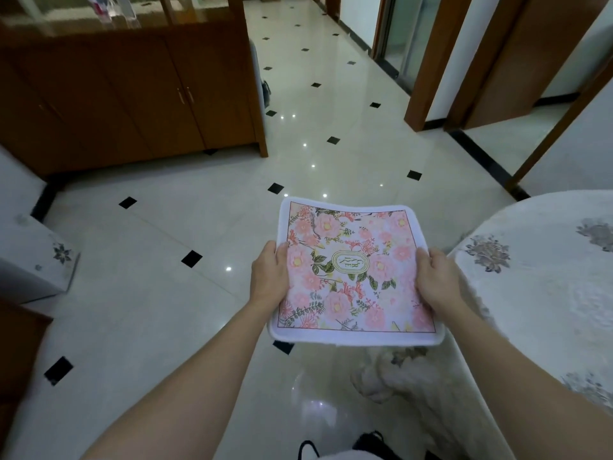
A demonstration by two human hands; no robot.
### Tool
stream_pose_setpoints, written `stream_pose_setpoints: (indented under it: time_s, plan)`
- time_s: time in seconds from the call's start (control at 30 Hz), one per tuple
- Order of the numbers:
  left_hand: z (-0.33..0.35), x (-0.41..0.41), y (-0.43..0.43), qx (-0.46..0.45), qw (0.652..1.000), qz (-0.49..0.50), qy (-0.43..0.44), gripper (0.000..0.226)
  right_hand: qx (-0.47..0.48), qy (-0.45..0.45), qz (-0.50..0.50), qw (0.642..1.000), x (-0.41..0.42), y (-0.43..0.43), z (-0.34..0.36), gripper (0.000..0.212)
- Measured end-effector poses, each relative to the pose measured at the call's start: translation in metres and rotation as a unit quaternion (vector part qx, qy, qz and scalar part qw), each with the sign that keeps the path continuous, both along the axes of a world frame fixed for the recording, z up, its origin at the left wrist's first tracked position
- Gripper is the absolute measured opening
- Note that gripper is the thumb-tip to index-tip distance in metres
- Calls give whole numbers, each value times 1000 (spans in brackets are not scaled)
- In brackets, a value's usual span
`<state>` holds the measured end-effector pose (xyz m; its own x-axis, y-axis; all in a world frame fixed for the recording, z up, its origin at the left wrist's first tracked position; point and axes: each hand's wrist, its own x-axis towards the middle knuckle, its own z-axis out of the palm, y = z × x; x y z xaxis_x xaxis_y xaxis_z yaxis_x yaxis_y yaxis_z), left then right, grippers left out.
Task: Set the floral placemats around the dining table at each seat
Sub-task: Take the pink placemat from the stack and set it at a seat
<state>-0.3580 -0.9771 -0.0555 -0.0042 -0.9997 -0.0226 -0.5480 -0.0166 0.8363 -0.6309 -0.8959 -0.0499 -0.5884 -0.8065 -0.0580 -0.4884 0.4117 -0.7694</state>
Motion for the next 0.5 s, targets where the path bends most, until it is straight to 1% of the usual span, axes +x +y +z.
stream_pose_setpoints:
  time_s: [0.3,0.5]
  plan:
    - [-4,-2,-128,-2,1000,5,2,38,-3,-8,11,1000,-5,-132,-8,37]
    - [-2,-33,-243,-7,1000,3,-12,38,-31,-46,2,998,-33,-245,-14,36]
